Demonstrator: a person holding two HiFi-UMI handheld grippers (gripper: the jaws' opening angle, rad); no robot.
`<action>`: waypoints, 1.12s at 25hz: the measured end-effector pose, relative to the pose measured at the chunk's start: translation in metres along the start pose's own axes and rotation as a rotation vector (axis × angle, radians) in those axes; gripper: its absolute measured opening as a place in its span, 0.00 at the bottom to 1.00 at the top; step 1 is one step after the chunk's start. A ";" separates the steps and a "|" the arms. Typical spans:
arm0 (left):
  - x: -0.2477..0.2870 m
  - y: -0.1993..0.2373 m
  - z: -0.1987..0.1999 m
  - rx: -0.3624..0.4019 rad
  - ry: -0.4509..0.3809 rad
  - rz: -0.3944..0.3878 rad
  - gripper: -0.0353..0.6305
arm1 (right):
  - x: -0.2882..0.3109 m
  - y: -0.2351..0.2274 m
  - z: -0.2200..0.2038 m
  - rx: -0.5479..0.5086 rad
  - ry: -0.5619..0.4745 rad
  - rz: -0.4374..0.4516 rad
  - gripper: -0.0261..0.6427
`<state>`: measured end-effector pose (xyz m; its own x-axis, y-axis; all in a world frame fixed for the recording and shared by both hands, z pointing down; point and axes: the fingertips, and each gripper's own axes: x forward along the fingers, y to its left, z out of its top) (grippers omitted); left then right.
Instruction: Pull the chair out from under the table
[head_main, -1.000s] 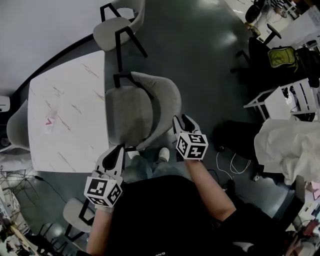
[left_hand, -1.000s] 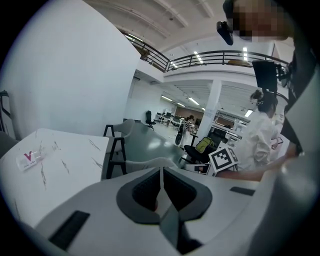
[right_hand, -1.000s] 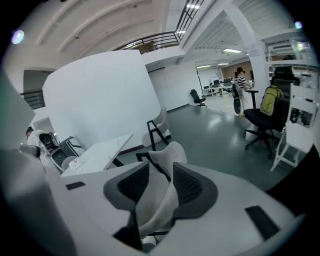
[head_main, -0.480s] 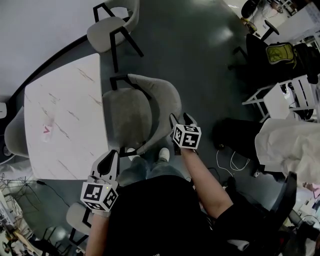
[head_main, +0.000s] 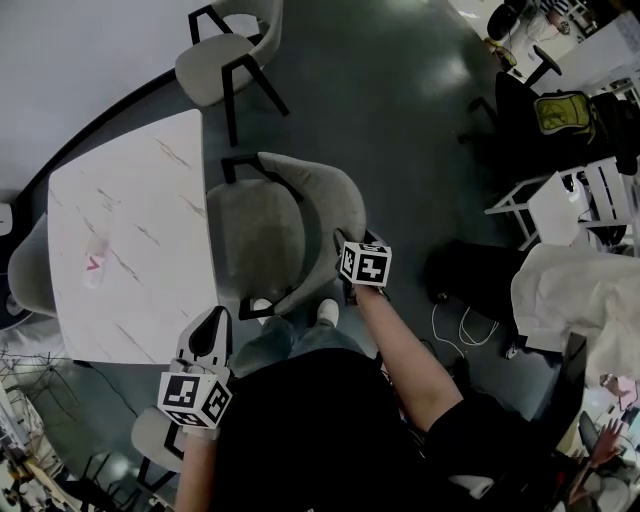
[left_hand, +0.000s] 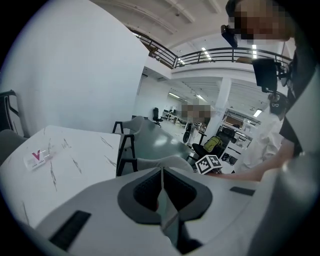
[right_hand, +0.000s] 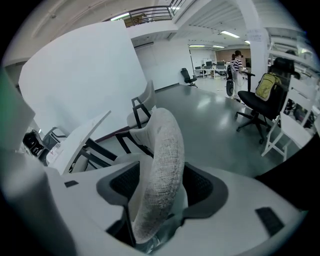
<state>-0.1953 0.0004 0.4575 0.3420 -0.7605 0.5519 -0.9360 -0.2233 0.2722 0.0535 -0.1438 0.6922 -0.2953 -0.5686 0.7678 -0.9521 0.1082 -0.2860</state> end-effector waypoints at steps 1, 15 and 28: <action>0.000 0.001 0.000 -0.003 -0.001 0.004 0.06 | 0.004 0.000 -0.002 0.001 0.013 0.000 0.42; -0.004 0.005 -0.006 -0.029 -0.008 0.046 0.06 | 0.026 -0.007 -0.019 0.037 0.137 -0.013 0.28; -0.010 -0.002 -0.010 -0.024 -0.003 0.062 0.06 | 0.020 -0.011 -0.017 0.130 0.122 -0.053 0.21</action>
<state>-0.1958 0.0149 0.4595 0.2829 -0.7745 0.5658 -0.9532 -0.1611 0.2559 0.0564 -0.1428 0.7202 -0.2600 -0.4667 0.8453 -0.9506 -0.0302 -0.3090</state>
